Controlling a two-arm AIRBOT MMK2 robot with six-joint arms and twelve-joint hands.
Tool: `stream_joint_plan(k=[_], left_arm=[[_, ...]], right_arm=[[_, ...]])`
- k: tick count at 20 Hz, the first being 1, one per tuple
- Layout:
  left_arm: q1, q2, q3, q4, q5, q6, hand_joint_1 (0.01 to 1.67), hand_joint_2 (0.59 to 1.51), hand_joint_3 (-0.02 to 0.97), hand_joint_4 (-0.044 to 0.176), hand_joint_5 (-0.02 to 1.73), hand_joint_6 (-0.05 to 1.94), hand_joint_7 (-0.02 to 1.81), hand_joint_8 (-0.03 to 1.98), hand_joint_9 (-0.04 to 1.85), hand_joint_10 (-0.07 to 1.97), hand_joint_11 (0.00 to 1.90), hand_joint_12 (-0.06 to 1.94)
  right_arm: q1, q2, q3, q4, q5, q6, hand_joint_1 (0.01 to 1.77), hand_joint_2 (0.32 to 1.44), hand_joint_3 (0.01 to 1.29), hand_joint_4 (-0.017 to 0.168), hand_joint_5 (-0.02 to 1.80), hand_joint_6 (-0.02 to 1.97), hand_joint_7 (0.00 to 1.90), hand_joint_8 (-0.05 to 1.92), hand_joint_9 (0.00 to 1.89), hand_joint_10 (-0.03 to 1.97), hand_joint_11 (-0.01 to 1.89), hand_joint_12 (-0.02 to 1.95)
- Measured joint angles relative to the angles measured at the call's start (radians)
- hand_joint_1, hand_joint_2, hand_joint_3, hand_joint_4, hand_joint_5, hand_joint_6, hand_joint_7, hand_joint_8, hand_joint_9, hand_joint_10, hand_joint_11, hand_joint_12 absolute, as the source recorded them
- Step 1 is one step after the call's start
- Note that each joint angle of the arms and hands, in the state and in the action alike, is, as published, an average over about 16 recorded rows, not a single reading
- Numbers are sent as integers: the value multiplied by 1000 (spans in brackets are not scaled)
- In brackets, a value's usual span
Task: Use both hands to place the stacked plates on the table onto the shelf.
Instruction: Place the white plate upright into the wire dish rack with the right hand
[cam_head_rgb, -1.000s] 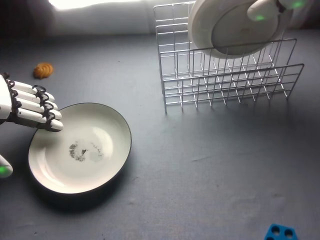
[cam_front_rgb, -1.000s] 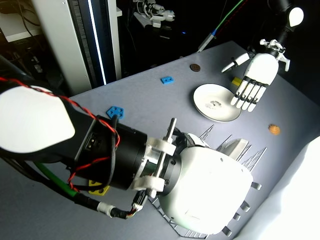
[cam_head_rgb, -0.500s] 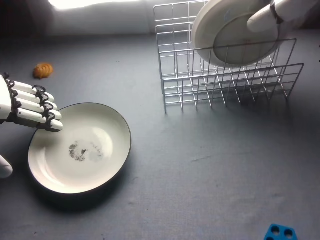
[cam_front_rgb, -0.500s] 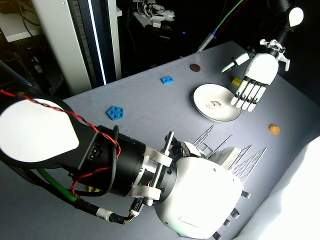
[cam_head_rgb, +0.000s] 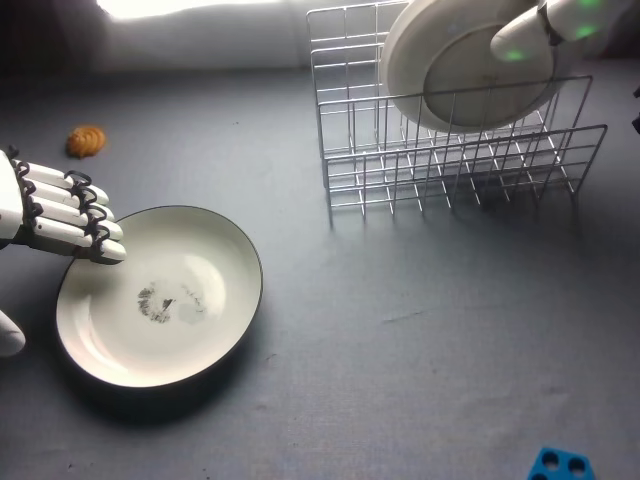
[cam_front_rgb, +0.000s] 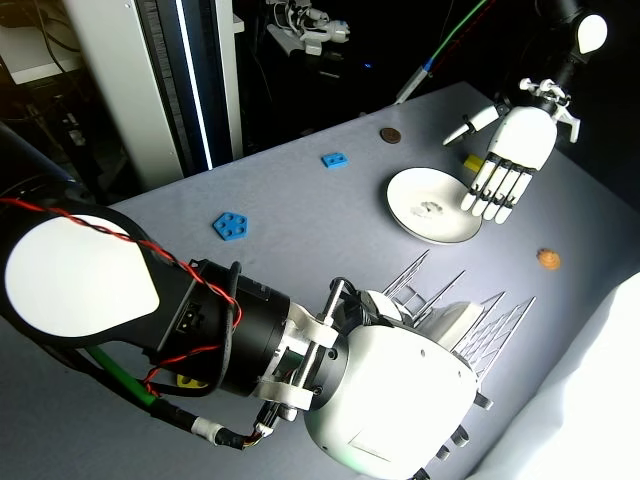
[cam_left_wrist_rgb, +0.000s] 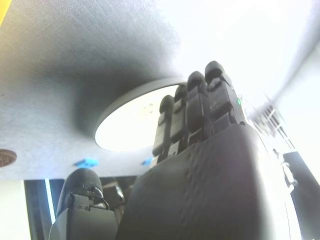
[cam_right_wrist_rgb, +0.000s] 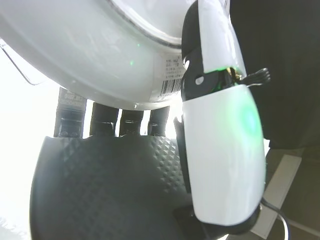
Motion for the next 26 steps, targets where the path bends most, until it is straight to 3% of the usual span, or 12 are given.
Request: stream_joint_plan(k=[3, 18, 23, 26], left_arm=[[0, 0, 0, 0, 0, 0, 14, 1057, 18, 0, 84, 19, 86, -3, 73, 9, 16, 90], [0, 0, 0, 3, 2, 0, 14, 1056, 18, 0, 84, 18, 83, -4, 74, 8, 16, 94], [1, 0, 0, 4, 2, 0, 15, 1057, 19, 0, 84, 18, 81, -6, 76, 7, 16, 101], [3, 0, 0, 4, 2, 0, 15, 1058, 18, 1, 84, 18, 80, -7, 80, 7, 16, 106]], right_arm=[[-1, -2, 0, 7, -3, -5, 1253, 1015, 12, 11, 956, 895, 1023, 869, 1242, 80, 751, 1284], [-13, -4, -1, 15, 20, -17, 1285, 1030, 13, 3, 923, 942, 986, 892, 1006, 754, 696, 1372], [-21, -4, -1, 20, 41, -35, 1286, 1038, 13, 3, 900, 972, 965, 920, 967, 772, 684, 1400], [-25, -4, -2, 22, 52, -47, 1276, 1047, 12, 1, 882, 995, 957, 826, 925, 765, 673, 1413]])
